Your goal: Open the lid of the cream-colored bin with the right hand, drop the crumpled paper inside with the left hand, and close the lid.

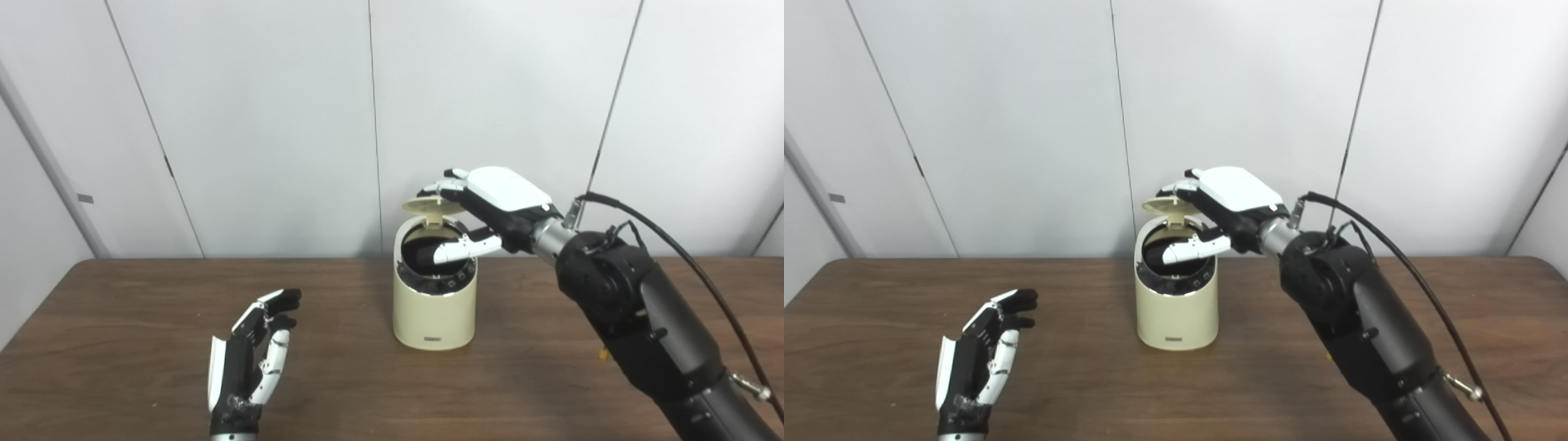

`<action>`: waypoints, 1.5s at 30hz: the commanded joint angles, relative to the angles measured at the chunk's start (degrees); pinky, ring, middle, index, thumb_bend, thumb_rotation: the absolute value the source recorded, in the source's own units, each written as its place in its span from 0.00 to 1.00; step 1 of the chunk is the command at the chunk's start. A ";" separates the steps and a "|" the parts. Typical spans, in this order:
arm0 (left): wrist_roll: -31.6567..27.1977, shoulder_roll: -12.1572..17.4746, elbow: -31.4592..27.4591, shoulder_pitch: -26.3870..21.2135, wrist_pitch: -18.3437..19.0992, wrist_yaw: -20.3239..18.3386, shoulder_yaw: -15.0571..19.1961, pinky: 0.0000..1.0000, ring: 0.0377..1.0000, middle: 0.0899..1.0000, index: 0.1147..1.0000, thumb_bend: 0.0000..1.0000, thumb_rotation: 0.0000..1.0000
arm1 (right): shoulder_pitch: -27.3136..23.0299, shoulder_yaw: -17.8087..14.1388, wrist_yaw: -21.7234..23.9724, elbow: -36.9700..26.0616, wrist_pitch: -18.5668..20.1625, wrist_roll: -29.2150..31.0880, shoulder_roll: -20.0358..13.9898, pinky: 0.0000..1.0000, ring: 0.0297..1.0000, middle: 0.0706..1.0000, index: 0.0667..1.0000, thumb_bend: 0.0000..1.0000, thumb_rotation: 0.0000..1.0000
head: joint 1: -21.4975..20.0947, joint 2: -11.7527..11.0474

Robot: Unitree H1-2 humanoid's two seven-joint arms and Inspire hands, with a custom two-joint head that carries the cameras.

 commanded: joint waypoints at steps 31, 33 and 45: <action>1.14 -0.58 -2.58 0.68 0.33 -0.85 0.51 0.63 0.72 0.72 0.68 0.31 0.69 | 6.63 -3.13 0.52 -13.34 0.65 1.33 -0.78 0.88 0.91 0.80 0.76 0.86 0.96 | 0.47 2.59; 1.34 -0.64 -3.34 0.97 0.77 -0.98 0.60 0.63 0.72 0.72 0.68 0.30 0.69 | 7.03 -3.01 1.09 -13.41 1.05 1.11 -0.70 0.89 0.90 0.79 0.76 0.86 0.94 | 0.51 2.74; 1.15 -1.09 -6.23 2.22 2.23 -2.27 1.20 0.62 0.71 0.71 0.67 0.28 0.66 | 8.95 -1.24 3.09 -13.13 2.48 -0.26 -0.41 0.87 0.89 0.78 0.75 0.88 0.92 | 0.50 4.46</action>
